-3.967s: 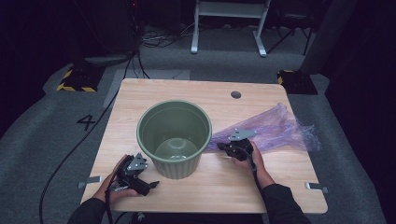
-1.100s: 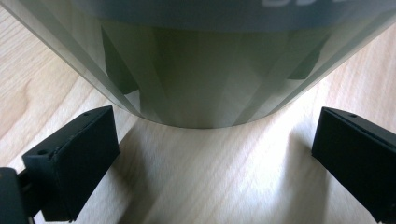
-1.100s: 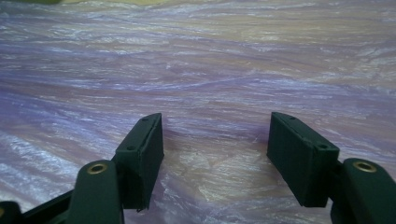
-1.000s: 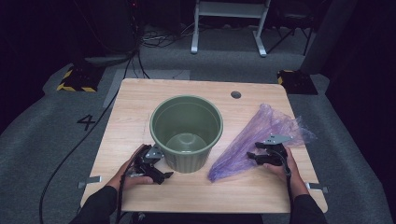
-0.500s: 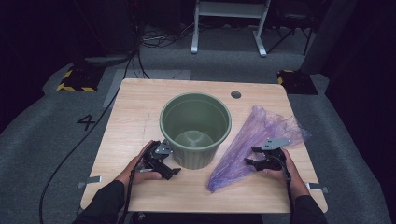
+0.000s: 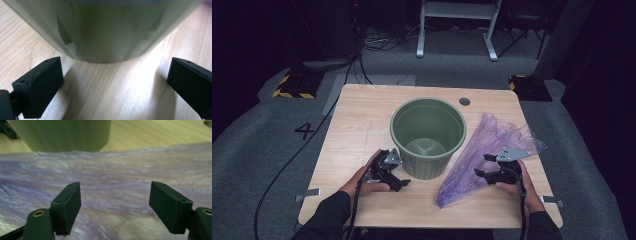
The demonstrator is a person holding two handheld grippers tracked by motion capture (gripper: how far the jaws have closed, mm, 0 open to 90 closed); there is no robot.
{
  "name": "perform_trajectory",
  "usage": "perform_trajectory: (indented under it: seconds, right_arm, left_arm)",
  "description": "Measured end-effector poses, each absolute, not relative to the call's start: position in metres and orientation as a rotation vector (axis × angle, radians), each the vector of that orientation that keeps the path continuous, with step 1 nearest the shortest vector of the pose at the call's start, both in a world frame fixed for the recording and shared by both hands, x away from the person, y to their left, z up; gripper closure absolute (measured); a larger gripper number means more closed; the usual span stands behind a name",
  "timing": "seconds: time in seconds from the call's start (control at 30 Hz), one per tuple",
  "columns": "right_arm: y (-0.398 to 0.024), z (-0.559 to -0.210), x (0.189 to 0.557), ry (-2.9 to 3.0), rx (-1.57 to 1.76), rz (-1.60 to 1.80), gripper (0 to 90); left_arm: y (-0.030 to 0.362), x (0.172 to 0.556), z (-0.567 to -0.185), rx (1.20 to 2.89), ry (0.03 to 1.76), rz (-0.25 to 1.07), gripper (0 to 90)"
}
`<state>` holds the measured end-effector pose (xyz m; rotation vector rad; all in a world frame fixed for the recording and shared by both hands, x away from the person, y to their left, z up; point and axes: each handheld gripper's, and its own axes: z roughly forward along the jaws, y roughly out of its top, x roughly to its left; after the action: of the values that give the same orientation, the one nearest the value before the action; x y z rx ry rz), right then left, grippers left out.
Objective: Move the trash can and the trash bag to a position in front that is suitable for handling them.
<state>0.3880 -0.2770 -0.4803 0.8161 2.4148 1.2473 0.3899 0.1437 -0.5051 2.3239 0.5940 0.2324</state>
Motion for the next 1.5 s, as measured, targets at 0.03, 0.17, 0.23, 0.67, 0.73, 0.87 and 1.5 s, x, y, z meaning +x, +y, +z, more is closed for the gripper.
perform_trajectory:
  seconds: [0.03,0.17,0.23,0.67,0.73,0.87,1.5]
  right_arm:
    - [-0.274,-0.480,0.387,2.420,0.812,1.250,27.0]
    - [-0.266,-0.484,0.387,2.441,0.793,1.217,29.0]
    - [-0.263,-0.487,0.388,2.461,0.804,1.210,28.7]
    - [-0.255,-0.502,0.399,2.494,0.867,1.125,32.2]
    - [-0.255,-0.502,0.398,2.492,0.869,1.130,37.0]
    - [-0.258,-0.502,0.396,2.476,0.869,1.145,52.0]
    - [-0.261,-0.502,0.397,2.466,0.894,1.176,88.8]
  left_arm:
    - [0.145,0.388,-0.505,2.323,0.597,0.231,0.3]
    - [0.157,0.375,-0.505,2.305,0.574,0.224,6.2]
    - [0.164,0.369,-0.504,2.302,0.574,0.224,9.6]
    - [0.192,0.344,-0.505,2.279,0.670,0.270,9.9]
    - [0.194,0.341,-0.505,2.275,0.685,0.291,9.9]
    - [0.202,0.332,-0.505,2.270,0.706,0.304,10.0]
    - [0.212,0.330,-0.505,2.267,0.739,0.293,7.0]
